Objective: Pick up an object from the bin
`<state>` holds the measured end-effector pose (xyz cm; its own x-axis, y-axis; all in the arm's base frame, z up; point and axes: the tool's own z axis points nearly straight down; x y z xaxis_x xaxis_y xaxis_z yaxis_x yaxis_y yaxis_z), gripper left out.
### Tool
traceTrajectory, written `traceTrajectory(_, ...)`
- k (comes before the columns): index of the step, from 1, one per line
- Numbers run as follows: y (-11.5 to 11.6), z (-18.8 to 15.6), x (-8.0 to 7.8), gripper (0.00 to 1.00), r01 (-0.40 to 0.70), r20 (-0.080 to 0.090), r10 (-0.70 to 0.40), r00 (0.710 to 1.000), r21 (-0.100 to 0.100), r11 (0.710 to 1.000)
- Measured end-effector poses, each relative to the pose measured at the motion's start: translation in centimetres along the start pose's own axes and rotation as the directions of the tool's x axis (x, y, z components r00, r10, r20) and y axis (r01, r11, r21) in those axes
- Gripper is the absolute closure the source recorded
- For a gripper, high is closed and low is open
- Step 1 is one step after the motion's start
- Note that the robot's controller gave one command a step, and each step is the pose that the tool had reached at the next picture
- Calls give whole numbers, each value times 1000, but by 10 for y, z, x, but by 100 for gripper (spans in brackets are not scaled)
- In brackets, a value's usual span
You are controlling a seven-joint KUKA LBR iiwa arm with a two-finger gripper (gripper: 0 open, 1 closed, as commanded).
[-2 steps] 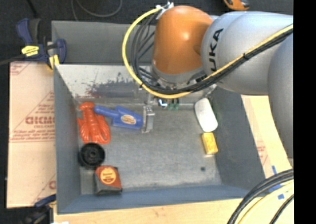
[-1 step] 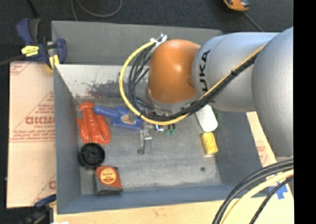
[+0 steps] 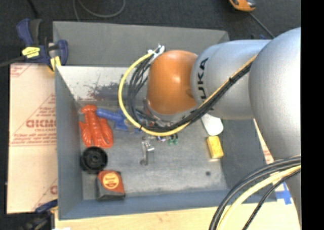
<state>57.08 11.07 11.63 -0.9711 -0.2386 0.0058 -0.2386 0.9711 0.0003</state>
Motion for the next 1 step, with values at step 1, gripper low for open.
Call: traceTrajectory(1,-13,5,-26,0,306,10,-306,952,4,952)
